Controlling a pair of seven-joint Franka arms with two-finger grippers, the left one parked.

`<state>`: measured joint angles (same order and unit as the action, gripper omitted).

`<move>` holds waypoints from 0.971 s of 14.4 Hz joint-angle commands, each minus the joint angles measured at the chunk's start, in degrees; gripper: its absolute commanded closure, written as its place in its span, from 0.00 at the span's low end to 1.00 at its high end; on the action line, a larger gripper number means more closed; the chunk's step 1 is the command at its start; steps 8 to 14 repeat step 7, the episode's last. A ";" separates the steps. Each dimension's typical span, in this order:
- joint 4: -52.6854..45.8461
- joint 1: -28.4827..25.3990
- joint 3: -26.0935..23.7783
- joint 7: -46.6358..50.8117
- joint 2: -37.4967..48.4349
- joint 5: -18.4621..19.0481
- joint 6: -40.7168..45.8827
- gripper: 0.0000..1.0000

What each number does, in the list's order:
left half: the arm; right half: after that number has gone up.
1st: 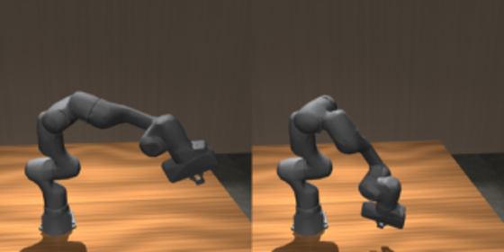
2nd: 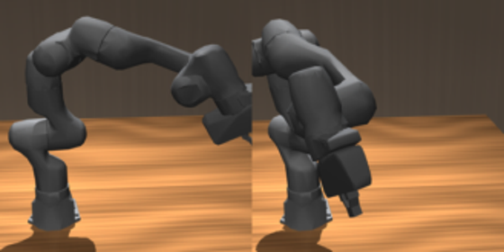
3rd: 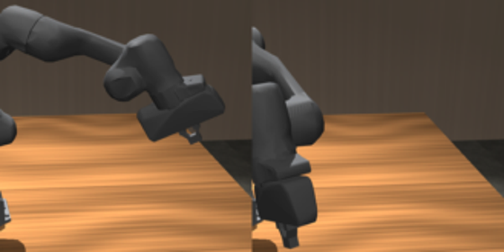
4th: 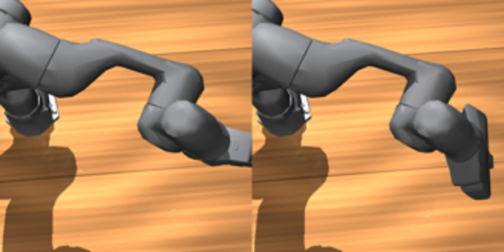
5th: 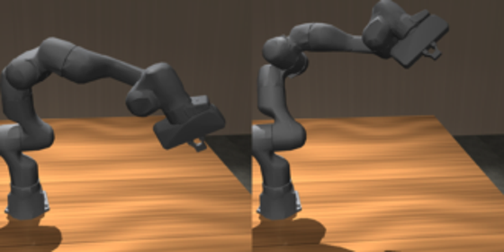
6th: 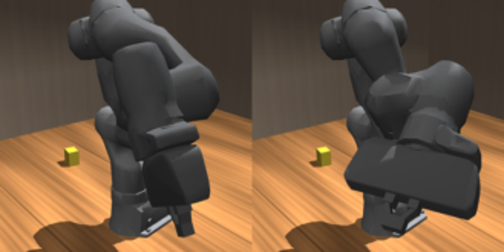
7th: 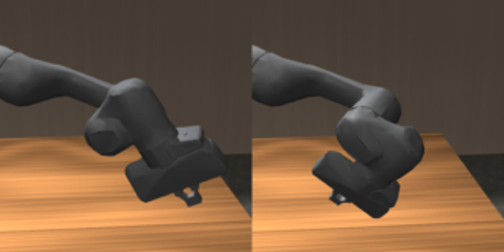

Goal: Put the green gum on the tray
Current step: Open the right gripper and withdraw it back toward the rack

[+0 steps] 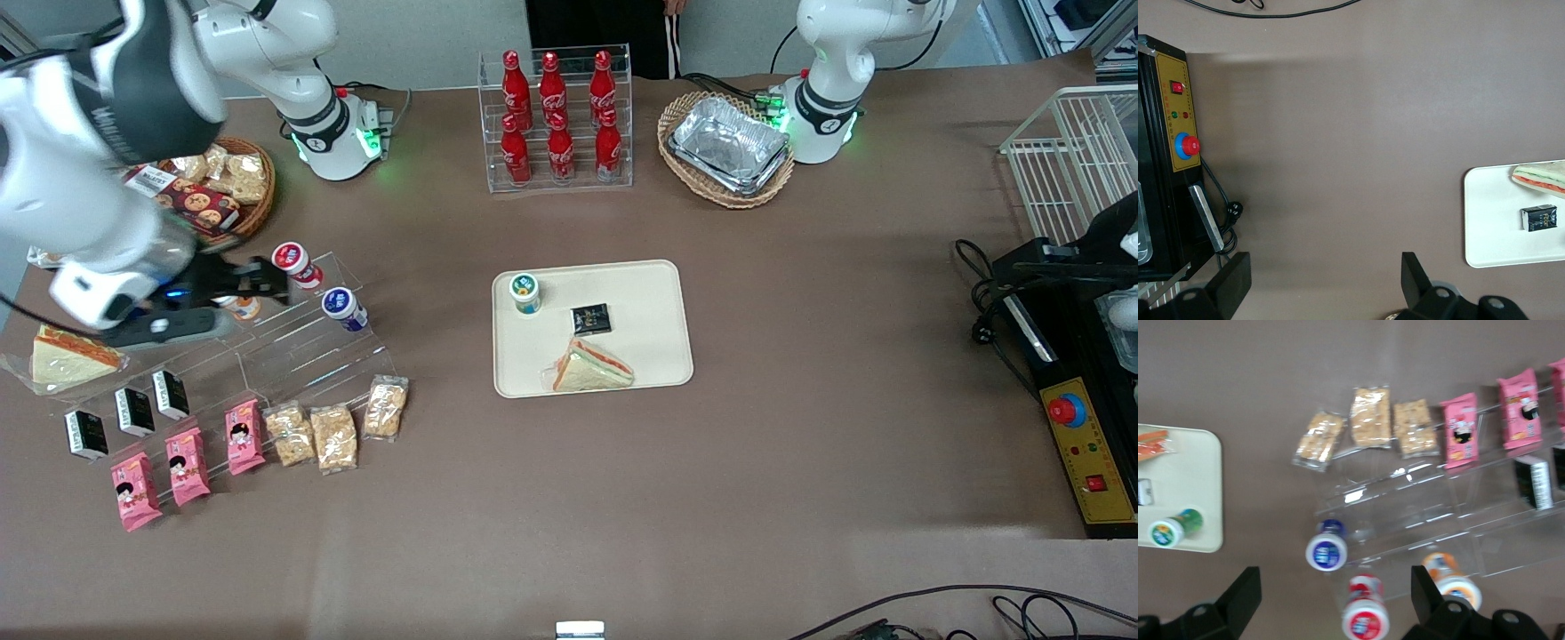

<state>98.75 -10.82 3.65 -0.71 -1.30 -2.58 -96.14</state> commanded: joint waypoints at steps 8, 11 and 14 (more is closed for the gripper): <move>-0.23 5.81 0.83 -6.41 2.44 2.05 3.42 0.00; -0.23 5.81 0.83 -6.41 2.44 2.05 3.42 0.00; -0.23 5.81 0.83 -6.41 2.44 2.05 3.42 0.00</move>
